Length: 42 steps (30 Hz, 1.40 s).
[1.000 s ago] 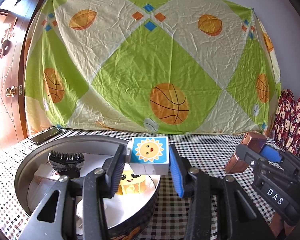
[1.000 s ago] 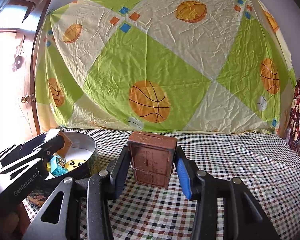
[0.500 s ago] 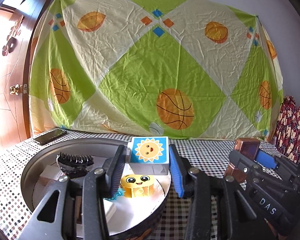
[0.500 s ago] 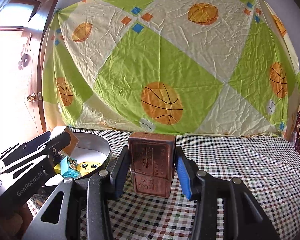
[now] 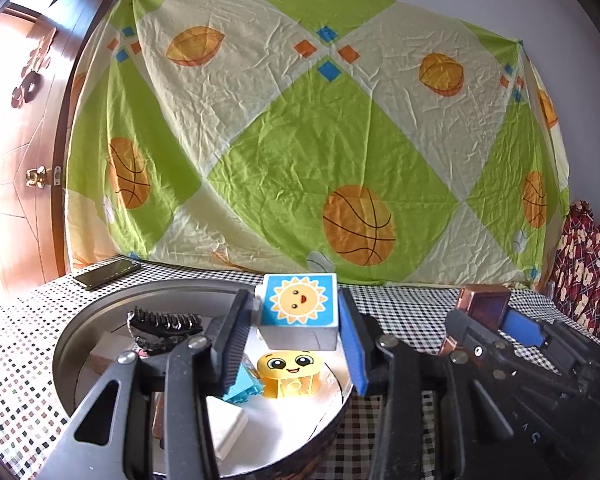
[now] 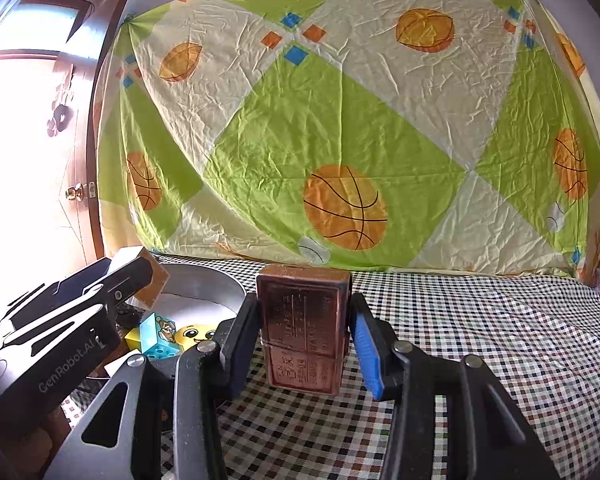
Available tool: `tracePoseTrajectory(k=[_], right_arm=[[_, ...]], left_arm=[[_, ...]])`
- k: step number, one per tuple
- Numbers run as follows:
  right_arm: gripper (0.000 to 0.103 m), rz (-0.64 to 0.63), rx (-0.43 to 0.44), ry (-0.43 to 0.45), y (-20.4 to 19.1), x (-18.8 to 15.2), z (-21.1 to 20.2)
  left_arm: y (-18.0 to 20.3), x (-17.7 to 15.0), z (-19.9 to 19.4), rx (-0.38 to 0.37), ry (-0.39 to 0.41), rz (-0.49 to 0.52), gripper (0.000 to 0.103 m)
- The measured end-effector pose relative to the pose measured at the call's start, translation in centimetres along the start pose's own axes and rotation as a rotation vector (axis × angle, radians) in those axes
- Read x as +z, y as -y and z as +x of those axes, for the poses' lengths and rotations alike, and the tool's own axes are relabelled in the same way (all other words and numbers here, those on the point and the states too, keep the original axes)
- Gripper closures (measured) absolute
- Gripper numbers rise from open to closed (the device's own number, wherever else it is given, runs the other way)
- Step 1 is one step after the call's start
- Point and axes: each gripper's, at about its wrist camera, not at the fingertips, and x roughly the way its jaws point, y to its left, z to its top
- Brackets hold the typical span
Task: Organize rigid objects
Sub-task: 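Carry the sun-printed block and brown box toward the cookie tin with both grippers, then lower the sun-printed block and brown box into the tin with both grippers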
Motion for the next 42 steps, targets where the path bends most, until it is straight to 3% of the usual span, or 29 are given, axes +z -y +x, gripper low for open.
tracePoseTrajectory(k=[42], right_arm=[[0.055, -0.059, 0.088, -0.037, -5.0, 0.1, 2.2]], left_arm=[[-5.6, 0.5, -0.8, 0.067, 0.021, -0.080, 0.061]])
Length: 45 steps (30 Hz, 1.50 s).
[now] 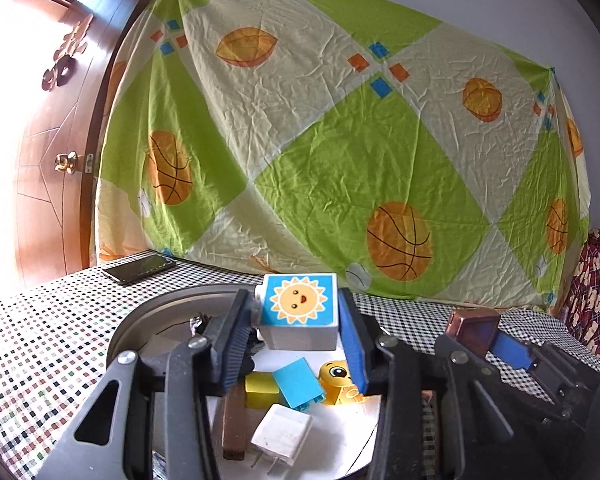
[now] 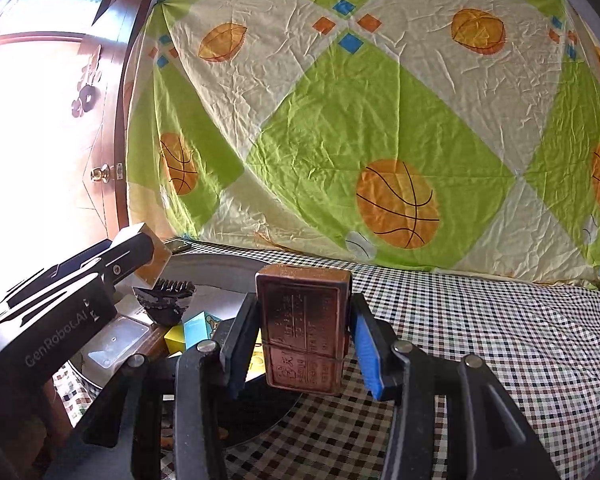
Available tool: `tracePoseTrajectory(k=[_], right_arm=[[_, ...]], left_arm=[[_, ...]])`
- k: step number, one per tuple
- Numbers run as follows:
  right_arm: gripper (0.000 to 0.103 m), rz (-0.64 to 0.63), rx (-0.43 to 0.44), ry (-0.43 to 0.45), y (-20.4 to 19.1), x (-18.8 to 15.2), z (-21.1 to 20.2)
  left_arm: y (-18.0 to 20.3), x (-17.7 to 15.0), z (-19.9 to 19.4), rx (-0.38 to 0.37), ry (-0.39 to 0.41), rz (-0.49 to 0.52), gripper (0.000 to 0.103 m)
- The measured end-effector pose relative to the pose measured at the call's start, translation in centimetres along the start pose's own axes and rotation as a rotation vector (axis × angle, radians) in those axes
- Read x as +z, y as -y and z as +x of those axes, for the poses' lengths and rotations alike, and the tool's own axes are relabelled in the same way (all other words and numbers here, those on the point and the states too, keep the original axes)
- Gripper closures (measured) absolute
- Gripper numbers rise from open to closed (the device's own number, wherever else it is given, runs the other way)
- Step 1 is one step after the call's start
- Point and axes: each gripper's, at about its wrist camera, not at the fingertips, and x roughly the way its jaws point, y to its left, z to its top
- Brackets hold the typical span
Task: Organize rigid objects
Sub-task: 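Lower the sun-printed block and brown box into the tin with both grippers, then open both grippers to release the block and box, then withdraw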
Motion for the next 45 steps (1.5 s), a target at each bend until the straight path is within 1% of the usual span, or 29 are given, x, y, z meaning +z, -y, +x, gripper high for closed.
tracePoseTrajectory(k=[3, 11, 15, 18, 20, 24, 34, 38, 40, 42, 43, 44, 45], right_arm=[[0.055, -0.002, 0.009, -0.005, -0.2, 0.1, 0.2], [0.055, 0.027, 0.064, -0.020, -0.6, 1.7, 1.0], [0.055, 0.029, 0.110, -0.047, -1.0, 2.7, 1.9], [0.055, 0.038, 0.138, -0.067, -1.3, 3.3, 2.7], [0.055, 0.040, 0.147, -0.083, -1.5, 3.7, 3.2], [0.055, 0.047, 0.167, -0.136, -1.9, 4.0, 4.9], [0.055, 0.051, 0.212, -0.368, -2.6, 3.4, 10.7], [0.055, 0.047, 0.219, -0.410, -3.0, 3.1, 12.2], [0.055, 0.052, 0.225, -0.418, -3.2, 3.1, 12.8], [0.051, 0.061, 0.221, -0.404, -3.2, 3.2, 12.9], [0.044, 0.069, 0.224, -0.396, -3.1, 3.3, 12.9], [0.039, 0.078, 0.227, -0.389, -3.1, 3.3, 12.9], [0.039, 0.085, 0.228, -0.385, -3.0, 3.3, 12.8]], left_arm=[[-0.9, 0.5, -0.1, 0.003, 0.000, -0.005, 0.061], [-3.7, 1.9, -0.2, 0.054, -0.021, 0.001, 0.061], [-4.7, 1.9, 0.7, 0.069, -0.078, 0.007, 0.061], [-5.0, 1.8, 1.6, 0.083, -0.120, 0.030, 0.061], [-5.2, 1.6, 2.3, 0.077, -0.159, 0.033, 0.061], [-5.1, 1.3, 3.7, 0.060, -0.232, 0.053, 0.061], [-4.0, 0.3, 6.6, 0.029, -0.372, 0.116, 0.061], [-3.8, 0.0, 7.9, 0.035, -0.422, 0.138, 0.060], [-4.0, 0.0, 8.3, 0.042, -0.431, 0.134, 0.060], [-4.1, 0.1, 8.4, 0.047, -0.431, 0.139, 0.057], [-4.1, 0.1, 8.5, 0.052, -0.434, 0.144, 0.055], [-4.2, 0.1, 8.5, 0.057, -0.434, 0.144, 0.048], [-4.3, 0.1, 8.4, 0.060, -0.430, 0.138, 0.040]])
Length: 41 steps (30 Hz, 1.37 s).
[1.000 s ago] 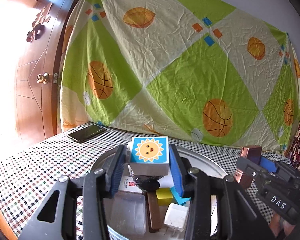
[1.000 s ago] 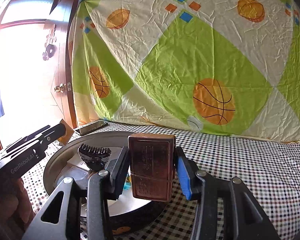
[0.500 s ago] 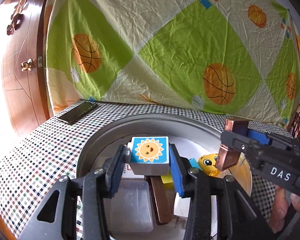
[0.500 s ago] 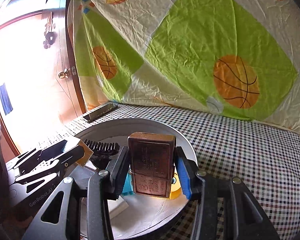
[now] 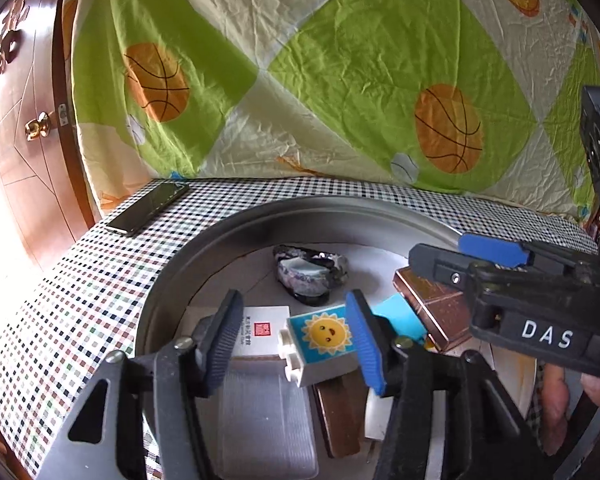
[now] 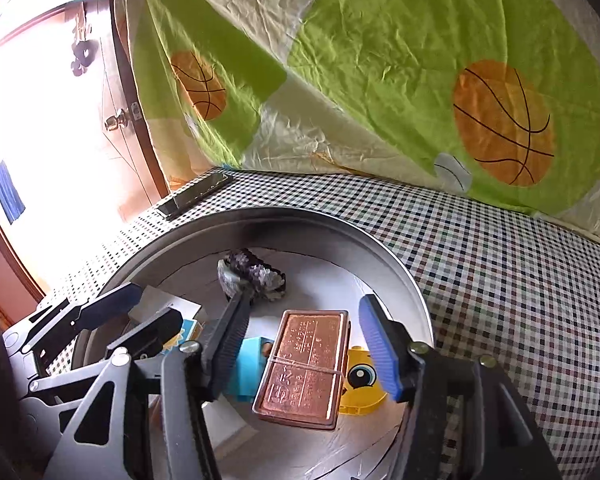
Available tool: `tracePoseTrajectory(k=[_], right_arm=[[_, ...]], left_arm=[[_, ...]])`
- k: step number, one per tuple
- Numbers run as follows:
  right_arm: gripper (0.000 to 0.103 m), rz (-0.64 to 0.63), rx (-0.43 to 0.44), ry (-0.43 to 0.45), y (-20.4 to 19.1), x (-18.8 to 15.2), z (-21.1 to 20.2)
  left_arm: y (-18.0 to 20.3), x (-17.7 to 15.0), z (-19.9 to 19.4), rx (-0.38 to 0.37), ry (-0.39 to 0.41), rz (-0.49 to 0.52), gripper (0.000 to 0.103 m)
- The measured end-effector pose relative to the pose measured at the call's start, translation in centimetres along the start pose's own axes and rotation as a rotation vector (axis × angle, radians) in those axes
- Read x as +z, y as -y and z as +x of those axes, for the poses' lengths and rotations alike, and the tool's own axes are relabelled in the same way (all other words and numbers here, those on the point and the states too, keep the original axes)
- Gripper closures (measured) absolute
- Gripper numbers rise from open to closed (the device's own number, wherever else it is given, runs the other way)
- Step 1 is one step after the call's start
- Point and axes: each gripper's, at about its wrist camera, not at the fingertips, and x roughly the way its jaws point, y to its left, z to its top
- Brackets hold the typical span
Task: Organize rigid objects
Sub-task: 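Open both grippers to release the block and box, then withdraw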
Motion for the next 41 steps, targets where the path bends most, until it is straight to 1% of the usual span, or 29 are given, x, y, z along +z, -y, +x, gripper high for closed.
tracePoseTrajectory(k=[1, 3, 4, 5, 6, 7, 8, 9, 11, 14, 16, 20, 23, 30, 34, 41], right_arm=[[0.039, 0.001, 0.000, 0.001, 0.0, 0.0, -0.1], [0.037, 0.001, -0.005, 0.004, 0.0, -0.1, -0.2], [0.033, 0.002, -0.007, 0.009, 0.0, -0.2, -0.5], [0.030, 0.004, -0.009, 0.019, 0.0, -0.3, -0.8], [0.030, 0.006, -0.012, 0.031, 0.1, -0.3, -1.3], [0.028, 0.008, -0.016, 0.052, 0.1, -0.4, -1.9], [0.024, 0.008, -0.025, 0.076, 0.1, -0.5, -2.6], [0.022, 0.005, -0.037, 0.104, 0.1, -0.5, -3.4], [0.015, -0.008, -0.061, 0.154, -0.2, -0.7, -4.9], [0.009, -0.032, -0.092, 0.202, -0.8, -1.0, -6.8], [0.008, -0.047, -0.109, 0.218, -1.2, -1.2, -7.7], [0.008, -0.080, -0.122, 0.234, -2.1, -1.5, -8.8], [0.008, -0.103, -0.118, 0.237, -2.9, -1.6, -9.4], [0.008, -0.124, -0.106, 0.260, -3.9, -1.6, -10.6], [0.007, -0.133, -0.104, 0.260, -4.1, -2.0, -10.8], [0.007, -0.127, -0.104, 0.256, -4.0, -2.5, -11.1]], left_arm=[[-0.1, 0.0, -0.1, 0.000, 0.005, -0.004, 0.037], [-0.2, 0.1, -0.4, 0.002, 0.012, -0.010, 0.026], [-0.2, 0.0, -0.6, -0.001, 0.016, -0.012, 0.023], [-0.3, 0.0, -0.7, 0.001, 0.021, -0.013, 0.017], [-0.3, 0.0, -1.0, 0.012, 0.028, -0.015, 0.012], [-0.4, 0.0, -1.2, 0.021, 0.034, -0.016, 0.009], [-0.6, -0.1, -1.6, 0.028, 0.043, -0.017, 0.003], [-0.7, -0.1, -2.0, 0.037, 0.053, -0.018, 0.001], [-0.9, -0.1, -2.8, 0.062, 0.079, -0.019, 0.001], [-1.5, 0.1, -4.2, 0.072, 0.100, -0.036, 0.001], [-1.7, 0.2, -5.2, 0.080, 0.123, -0.050, 0.001], [-2.5, 0.3, -7.0, 0.099, 0.148, -0.080, 0.000], [-3.2, 0.3, -7.9, 0.129, 0.158, -0.100, 0.000], [-4.2, 0.0, -8.5, 0.144, 0.150, -0.132, 0.000], [-4.0, -0.1, -8.3, 0.146, 0.145, -0.125, 0.000], [-2.9, -0.4, -8.7, 0.143, 0.162, -0.090, 0.000]])
